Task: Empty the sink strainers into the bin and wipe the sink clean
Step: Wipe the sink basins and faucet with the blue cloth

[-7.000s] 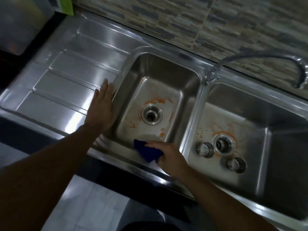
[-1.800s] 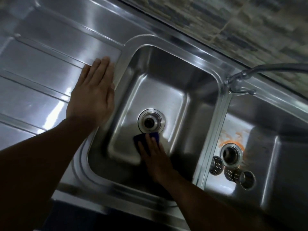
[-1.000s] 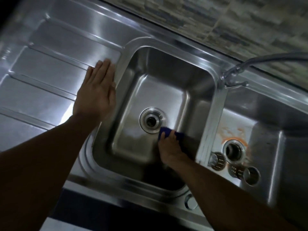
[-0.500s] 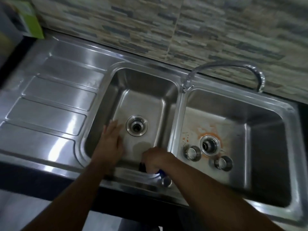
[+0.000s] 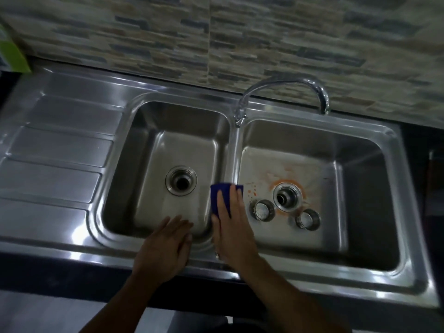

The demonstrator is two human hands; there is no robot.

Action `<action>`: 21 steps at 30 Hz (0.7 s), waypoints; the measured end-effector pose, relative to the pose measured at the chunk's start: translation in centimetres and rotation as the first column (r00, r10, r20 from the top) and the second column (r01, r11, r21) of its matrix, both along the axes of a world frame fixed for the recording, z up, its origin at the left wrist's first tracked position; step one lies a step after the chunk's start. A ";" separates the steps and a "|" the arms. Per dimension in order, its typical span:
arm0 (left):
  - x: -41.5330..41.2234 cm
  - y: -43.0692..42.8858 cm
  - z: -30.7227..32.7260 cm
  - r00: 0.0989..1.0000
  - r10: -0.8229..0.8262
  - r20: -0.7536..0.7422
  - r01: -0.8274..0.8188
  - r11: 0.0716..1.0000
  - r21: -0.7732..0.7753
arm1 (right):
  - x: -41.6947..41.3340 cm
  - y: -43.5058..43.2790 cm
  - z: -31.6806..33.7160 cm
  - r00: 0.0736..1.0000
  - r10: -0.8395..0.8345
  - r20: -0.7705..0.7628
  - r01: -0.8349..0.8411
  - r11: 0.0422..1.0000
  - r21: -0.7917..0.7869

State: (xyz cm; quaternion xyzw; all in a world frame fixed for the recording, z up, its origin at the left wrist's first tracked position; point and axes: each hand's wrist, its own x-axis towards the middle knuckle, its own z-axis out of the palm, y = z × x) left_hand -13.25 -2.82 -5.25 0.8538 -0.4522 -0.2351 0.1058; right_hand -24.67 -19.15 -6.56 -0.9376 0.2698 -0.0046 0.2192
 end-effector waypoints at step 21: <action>0.5 -1.2 0.7 0.986 0.130 -0.102 -0.122 0.989 0.083 | 2.0 -2.5 -0.8 0.955 -0.195 0.222 0.137 0.958 0.250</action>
